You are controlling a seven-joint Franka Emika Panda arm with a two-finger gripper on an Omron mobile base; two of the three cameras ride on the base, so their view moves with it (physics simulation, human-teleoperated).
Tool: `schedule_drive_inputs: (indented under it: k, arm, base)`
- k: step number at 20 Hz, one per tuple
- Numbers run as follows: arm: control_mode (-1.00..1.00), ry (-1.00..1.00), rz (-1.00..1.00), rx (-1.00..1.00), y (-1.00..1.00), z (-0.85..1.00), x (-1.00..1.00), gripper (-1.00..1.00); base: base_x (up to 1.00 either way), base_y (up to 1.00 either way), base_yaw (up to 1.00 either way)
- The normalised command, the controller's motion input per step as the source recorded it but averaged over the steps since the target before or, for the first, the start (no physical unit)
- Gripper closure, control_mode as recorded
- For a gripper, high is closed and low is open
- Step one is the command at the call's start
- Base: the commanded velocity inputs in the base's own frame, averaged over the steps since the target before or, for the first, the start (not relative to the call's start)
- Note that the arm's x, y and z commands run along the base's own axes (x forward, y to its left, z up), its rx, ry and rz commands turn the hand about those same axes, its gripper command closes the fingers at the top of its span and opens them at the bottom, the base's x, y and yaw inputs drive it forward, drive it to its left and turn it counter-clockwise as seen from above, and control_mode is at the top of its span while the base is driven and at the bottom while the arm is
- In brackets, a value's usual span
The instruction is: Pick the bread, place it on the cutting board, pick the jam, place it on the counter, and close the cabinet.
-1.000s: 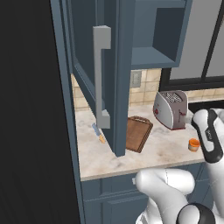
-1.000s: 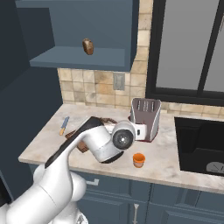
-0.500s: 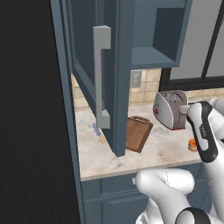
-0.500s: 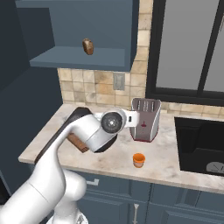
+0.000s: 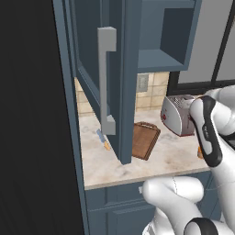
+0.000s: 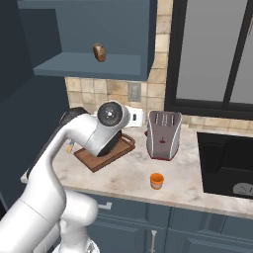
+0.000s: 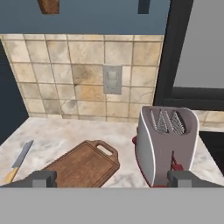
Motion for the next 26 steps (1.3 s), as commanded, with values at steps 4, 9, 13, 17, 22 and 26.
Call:
schedule_drive_inputs:
  k: [4, 9, 13, 17, 22, 26]
  arm:
    - [-1.00, 0.05, 0.00, 0.00, 0.27, 0.31, 0.00, -1.00]
    - [-1.00, 0.02, 0.00, 0.00, 0.24, 0.30, 0.00, -1.00]
    - [-1.00, 0.00, 0.00, 0.00, 0.19, 0.27, 0.00, -1.00]
    - [-1.00, 0.00, 0.00, 0.00, 0.16, 0.24, 0.00, -1.00]
    - [-1.00, 0.00, 0.02, 0.00, 0.14, 0.26, 0.00, -1.00]
    - [-1.00, 0.00, 0.00, 0.00, 0.16, 0.29, 0.00, -1.00]
  base:
    - [0.00, 0.00, 0.00]
    - [0.00, 0.00, 0.00]
    - [0.00, 0.00, 0.00]
    - [0.00, 0.00, 0.00]
    - [0.00, 0.00, 0.00]
    - [0.00, 0.00, 0.00]
